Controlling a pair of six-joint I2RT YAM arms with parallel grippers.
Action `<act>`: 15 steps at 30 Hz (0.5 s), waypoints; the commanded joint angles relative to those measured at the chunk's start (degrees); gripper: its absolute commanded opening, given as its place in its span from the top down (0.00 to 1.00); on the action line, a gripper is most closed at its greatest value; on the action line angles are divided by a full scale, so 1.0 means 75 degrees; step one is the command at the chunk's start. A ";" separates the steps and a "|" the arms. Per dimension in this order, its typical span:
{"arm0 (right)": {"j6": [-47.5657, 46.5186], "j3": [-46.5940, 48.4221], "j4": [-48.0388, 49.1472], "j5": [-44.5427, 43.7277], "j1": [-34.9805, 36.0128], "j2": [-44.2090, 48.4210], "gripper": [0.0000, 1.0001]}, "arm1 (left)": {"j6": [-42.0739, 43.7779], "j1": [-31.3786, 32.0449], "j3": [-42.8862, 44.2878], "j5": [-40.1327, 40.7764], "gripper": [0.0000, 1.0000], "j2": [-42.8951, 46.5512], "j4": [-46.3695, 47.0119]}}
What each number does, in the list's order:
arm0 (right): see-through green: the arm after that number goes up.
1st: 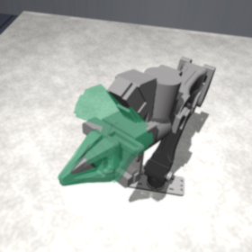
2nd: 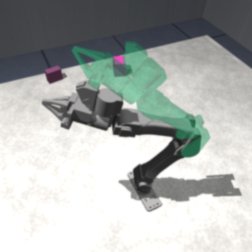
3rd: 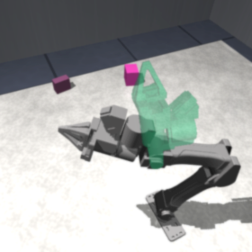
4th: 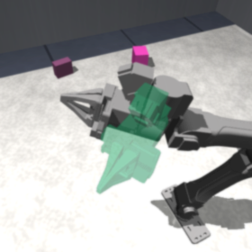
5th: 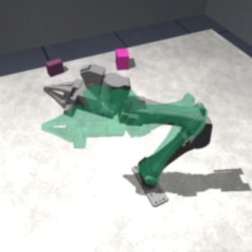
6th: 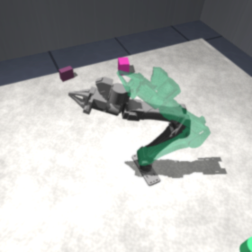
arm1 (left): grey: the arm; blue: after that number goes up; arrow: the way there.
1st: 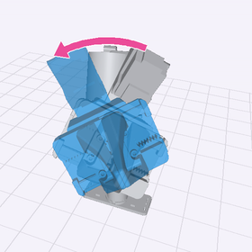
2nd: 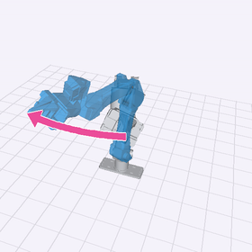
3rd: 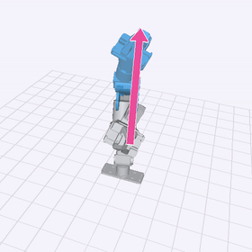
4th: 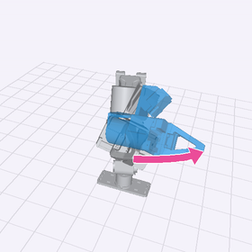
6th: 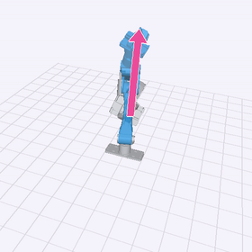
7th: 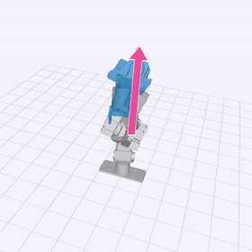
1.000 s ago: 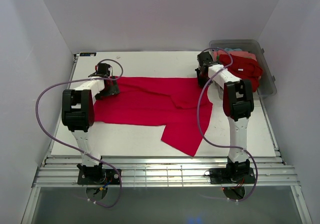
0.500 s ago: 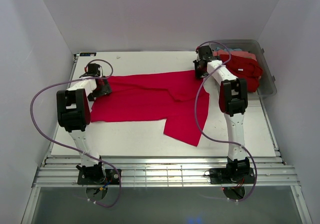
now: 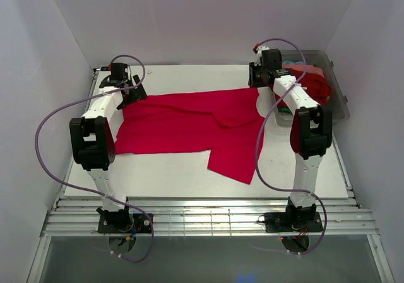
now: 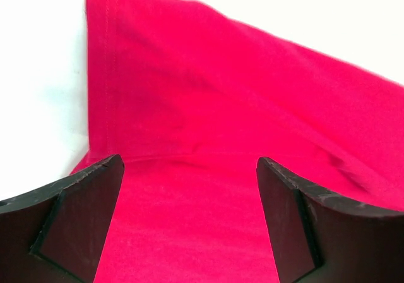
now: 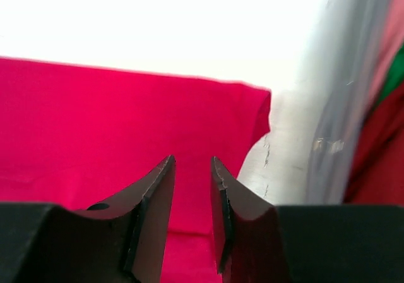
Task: Fold and stack the t-shirts
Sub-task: Fold the flattened tshirt in 1/3 of the way
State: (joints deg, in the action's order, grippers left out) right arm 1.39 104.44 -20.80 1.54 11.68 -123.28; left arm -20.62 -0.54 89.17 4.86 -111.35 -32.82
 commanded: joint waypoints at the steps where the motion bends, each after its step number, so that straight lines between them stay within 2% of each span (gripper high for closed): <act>1: -0.0057 -0.0435 0.0465 0.0216 -0.0011 0.1003 0.65 | 0.0007 -0.0058 0.0182 -0.0017 0.03 0.0550 0.0040; 9: 0.0061 -0.1948 0.0429 0.0322 0.0130 0.1508 0.68 | 0.0172 -0.0058 -0.0181 0.0254 0.04 -0.0047 0.0016; 15: 0.0108 -0.2499 0.0488 0.0228 0.0130 0.1450 0.85 | 0.0230 -0.0058 -0.0521 -0.0273 0.05 -0.0130 0.0742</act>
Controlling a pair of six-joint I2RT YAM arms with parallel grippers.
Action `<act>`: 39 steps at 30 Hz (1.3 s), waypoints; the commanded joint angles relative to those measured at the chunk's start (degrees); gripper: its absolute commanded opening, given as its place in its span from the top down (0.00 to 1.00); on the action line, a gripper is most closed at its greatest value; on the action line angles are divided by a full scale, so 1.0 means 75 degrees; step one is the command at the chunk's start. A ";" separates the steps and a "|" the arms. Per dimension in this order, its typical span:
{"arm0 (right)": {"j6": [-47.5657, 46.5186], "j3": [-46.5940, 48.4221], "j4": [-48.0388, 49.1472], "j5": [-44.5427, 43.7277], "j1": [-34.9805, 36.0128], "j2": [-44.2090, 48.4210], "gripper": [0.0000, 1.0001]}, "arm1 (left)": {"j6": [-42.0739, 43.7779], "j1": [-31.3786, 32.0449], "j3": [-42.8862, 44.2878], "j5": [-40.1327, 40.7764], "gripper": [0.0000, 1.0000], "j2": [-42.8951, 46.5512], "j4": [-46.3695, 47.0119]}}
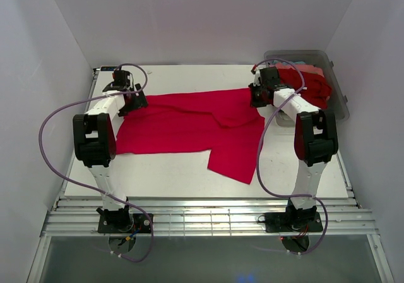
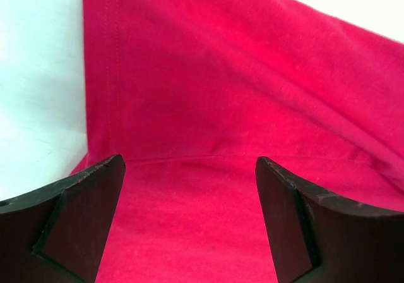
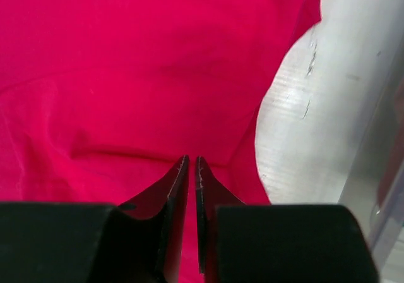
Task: Fold and stack the t-shirts
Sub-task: Fold the flattened tshirt in 1/3 of the way
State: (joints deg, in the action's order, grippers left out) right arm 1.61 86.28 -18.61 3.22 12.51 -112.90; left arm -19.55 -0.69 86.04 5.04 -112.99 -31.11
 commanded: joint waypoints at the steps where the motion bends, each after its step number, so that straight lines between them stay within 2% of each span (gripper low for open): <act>1: 0.0102 -0.0113 0.0196 0.0027 0.0031 0.0019 0.86 | 0.0110 -0.0037 -0.0151 -0.0320 0.05 0.0077 0.0690; 18: 0.0208 -0.0617 0.0091 0.0297 0.0183 -0.0193 0.89 | 0.0158 -0.0037 0.0012 0.0441 0.06 -0.0637 0.1324; 24: 0.0102 -0.0571 -0.0061 0.0226 0.0195 -0.0262 0.89 | 0.0134 -0.0119 0.0047 0.0184 0.06 -0.1024 0.1687; 30: 0.0161 -0.0336 -0.0623 -0.0031 0.0207 -0.0707 0.89 | 0.0216 -0.0318 0.0294 0.0043 0.07 -0.1610 0.1618; 39: 0.0219 0.0250 -0.1186 -0.0289 0.0195 -0.1762 0.89 | 0.0708 -0.0868 -0.0033 0.0148 0.05 -0.1447 0.1336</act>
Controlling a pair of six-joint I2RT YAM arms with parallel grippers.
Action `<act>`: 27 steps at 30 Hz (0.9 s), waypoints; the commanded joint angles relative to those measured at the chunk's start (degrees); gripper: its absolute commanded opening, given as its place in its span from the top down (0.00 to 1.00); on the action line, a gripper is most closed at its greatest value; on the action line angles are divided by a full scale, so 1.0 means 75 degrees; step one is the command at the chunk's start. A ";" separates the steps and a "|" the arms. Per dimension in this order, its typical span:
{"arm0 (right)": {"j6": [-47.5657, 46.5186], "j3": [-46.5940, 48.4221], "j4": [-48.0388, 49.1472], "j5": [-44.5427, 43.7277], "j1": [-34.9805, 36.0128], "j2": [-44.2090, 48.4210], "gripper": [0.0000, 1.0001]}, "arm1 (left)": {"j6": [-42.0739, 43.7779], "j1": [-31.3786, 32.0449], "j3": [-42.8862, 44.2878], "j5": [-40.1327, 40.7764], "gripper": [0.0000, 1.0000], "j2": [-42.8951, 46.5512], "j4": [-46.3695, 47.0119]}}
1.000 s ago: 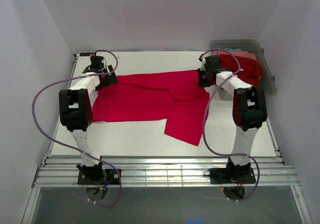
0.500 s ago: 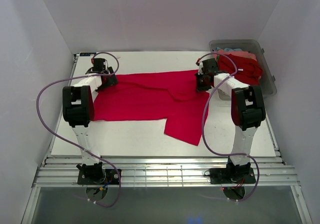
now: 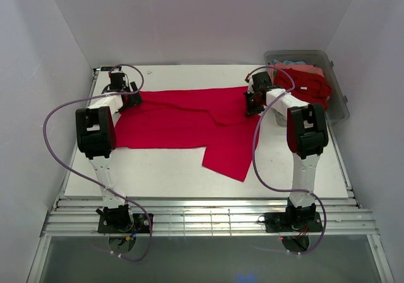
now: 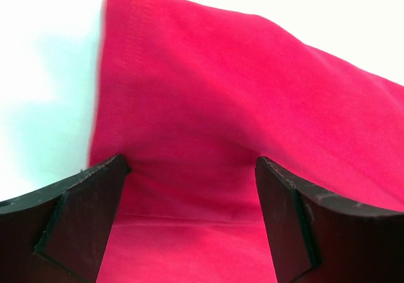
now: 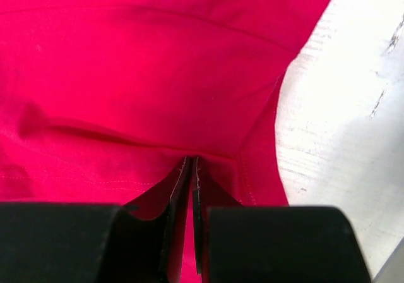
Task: Fold and stack the t-shirts
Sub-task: Fold the flattened tshirt in 1/3 of the way
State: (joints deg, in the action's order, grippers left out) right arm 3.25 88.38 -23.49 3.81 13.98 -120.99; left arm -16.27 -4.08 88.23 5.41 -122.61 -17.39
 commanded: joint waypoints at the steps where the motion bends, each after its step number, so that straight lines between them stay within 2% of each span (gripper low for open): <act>1: 0.0012 0.0017 -0.0571 -0.0391 0.0000 -0.0731 0.89 | 0.0329 -0.0464 -0.0384 0.0099 0.05 -0.0060 -0.0483; 8: 0.0024 0.0158 -0.0830 -0.0707 -0.0082 -0.0802 0.89 | 0.0435 -0.0944 -0.0549 0.0239 0.05 0.0000 -0.0588; 14: -0.0069 0.0110 -0.0911 -0.0590 -0.0106 -0.0649 0.89 | 0.0318 -0.1085 -0.0362 -0.0381 0.05 0.0023 -0.0623; 18: -0.0081 0.0275 -0.1018 -0.0111 -0.0094 -0.0207 0.89 | 0.0120 -0.1074 -0.0151 -0.0662 0.06 0.0513 -0.0670; 21: -0.0058 0.0321 -0.0691 -0.0075 -0.0094 0.0461 0.85 | -0.0068 -0.1050 0.0130 -0.0710 0.05 0.0959 -0.0670; 23: -0.0046 0.0695 -0.0654 -0.0168 -0.0094 0.0627 0.79 | -0.0162 -0.1050 0.0341 -0.1014 0.05 0.1078 -0.0670; 27: 0.0012 0.1633 -0.0817 -0.0473 -0.0094 0.0290 0.74 | -0.0478 -0.1050 0.1101 -0.1201 0.04 0.0938 -0.0822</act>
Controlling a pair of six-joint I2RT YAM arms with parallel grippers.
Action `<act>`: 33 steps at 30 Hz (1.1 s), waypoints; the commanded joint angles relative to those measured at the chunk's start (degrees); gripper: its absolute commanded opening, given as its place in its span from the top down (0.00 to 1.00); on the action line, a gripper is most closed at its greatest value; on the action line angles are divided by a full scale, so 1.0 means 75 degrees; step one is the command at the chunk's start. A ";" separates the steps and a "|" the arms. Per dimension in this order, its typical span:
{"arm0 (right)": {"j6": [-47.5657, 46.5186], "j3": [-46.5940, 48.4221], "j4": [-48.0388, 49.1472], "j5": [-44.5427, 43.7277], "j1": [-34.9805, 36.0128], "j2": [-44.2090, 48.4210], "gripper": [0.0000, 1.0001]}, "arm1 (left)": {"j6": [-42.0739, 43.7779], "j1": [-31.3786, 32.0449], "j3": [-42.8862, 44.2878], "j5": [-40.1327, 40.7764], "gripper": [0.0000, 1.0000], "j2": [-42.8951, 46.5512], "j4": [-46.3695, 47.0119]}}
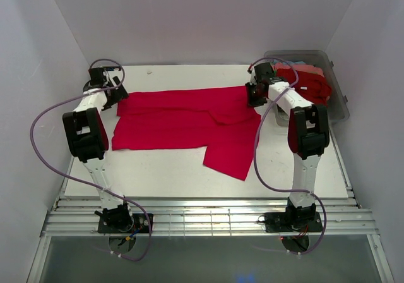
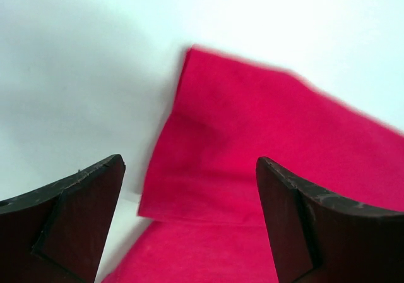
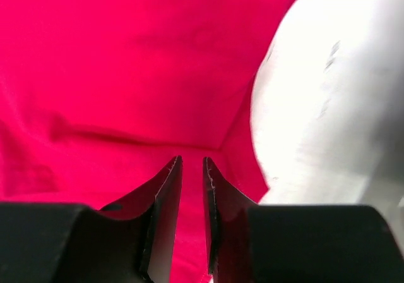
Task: Fold and stack the t-shirts
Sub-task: Fold the flattened tshirt in 1/3 of the way
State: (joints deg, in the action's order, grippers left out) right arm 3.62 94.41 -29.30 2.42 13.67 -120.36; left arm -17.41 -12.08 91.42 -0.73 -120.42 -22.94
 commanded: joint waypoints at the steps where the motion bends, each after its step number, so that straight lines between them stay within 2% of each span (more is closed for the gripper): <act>1: -0.0002 0.0981 -0.0077 -0.0287 -0.0053 0.0076 0.74 | -0.0397 0.0016 0.0771 -0.0452 0.04 0.0460 -0.0094; 6: 0.0197 0.1684 -0.0055 -0.0182 -0.0053 -0.0779 0.79 | -0.0725 0.0016 0.1158 -0.0968 0.05 -0.0103 -0.0187; 15: 0.0455 0.2211 0.0403 -0.0099 -0.0053 -0.1611 0.85 | -0.0702 0.0110 0.1229 -0.1917 0.06 -0.1158 -0.0188; 21: 0.0526 0.2412 0.0356 -0.0274 -0.0065 -0.1941 0.86 | -0.0620 0.0157 0.1206 -0.1872 0.06 -0.1498 -0.0129; 26: 0.0607 0.2575 0.0016 -0.0697 -0.0135 -0.2292 0.86 | -0.0573 0.0157 0.1136 -0.1298 0.06 -0.1639 -0.0328; 33: 0.0584 0.2330 -0.0265 -0.1013 -0.0299 -0.2398 0.86 | -0.0491 0.0157 0.0995 -0.1087 0.06 -0.1546 -0.0340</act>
State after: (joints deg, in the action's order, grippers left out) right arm 8.23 112.73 -27.27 -1.37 12.75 -136.22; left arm -21.87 -11.09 100.71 -11.14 -129.93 -21.80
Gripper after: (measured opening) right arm 0.136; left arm 0.940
